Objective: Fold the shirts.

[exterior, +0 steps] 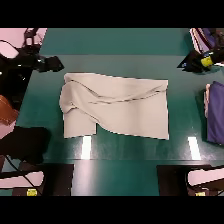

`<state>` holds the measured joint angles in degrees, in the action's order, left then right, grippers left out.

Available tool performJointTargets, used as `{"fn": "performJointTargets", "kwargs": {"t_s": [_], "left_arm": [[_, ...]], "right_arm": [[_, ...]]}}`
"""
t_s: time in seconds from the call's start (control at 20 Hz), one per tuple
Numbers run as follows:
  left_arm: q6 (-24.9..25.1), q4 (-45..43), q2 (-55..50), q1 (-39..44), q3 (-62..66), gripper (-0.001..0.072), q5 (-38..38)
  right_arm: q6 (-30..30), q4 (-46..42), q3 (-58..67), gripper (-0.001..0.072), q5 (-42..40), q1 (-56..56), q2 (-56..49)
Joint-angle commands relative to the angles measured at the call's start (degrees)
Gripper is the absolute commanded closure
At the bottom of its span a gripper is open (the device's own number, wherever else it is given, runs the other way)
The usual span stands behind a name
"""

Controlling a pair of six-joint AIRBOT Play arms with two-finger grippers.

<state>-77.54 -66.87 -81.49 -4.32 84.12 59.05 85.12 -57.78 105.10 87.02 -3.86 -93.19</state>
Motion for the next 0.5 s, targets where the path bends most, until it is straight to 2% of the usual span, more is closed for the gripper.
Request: {"fn": "performJointTargets", "kwargs": {"t_s": [0.0, 0.1, 0.35, 0.45], "left_arm": [[0.0, -0.2, 1.5, -5.2, -1.7, 0.0164, 14.3], [0.0, -0.3, 4.2, -5.8, -9.4, 0.0164, 14.2], [0.0, 2.2, 12.7, -5.7, -32.3, 0.0165, 3.2], [1.8, 4.5, 13.5, -5.7, -37.4, 0.0165, 1.0]], "right_arm": [[-2.3, 2.3, -6.3, 0.0303, 0.9, -3.0, 6.9], [-2.8, 2.3, -13.9, 0.0303, 0.0, -3.4, 12.4], [-3.3, 2.3, -29.6, 0.0303, -6.1, -2.8, 23.1], [-3.3, 2.3, -34.0, 0.0303, -8.6, -2.8, 26.3]]}}
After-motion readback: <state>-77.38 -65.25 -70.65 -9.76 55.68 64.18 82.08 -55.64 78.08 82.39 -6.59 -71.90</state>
